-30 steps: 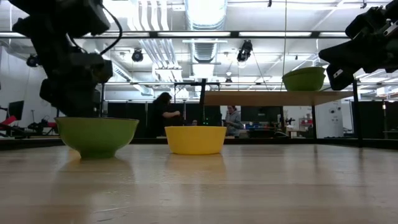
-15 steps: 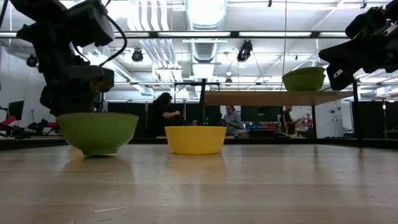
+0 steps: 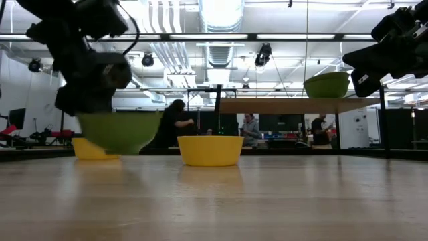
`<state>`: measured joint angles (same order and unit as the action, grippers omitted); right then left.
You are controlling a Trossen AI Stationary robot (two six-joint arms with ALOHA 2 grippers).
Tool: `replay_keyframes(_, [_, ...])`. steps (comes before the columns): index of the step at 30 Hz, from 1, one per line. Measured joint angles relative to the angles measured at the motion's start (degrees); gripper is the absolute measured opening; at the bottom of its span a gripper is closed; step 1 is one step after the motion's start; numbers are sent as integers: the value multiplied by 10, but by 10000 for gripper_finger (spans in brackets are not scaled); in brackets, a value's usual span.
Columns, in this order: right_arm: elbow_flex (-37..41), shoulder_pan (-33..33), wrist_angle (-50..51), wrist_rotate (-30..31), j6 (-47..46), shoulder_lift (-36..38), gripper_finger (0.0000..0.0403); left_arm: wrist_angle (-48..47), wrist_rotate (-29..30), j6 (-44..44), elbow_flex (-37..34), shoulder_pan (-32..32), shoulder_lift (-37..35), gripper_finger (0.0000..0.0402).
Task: Pick & Place Mini bowls
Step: Stack the white patterned bowl on the white patterned bowl on the shelf
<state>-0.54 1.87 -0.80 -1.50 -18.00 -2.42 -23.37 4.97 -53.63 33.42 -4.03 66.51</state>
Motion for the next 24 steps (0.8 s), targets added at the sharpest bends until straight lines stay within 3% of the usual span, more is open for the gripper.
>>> replay_keyframes(16, [0,0,-3,48,17,0,8,3,-4,37,164,31,14,3])
replay_keyframes(19, [0,0,-28,87,-117,-1,8,-22,-15,62,208,41,33,2])
replay_keyframes(24, [-1,0,-29,254,-558,-3,8,-82,-15,109,281,55,79,2])
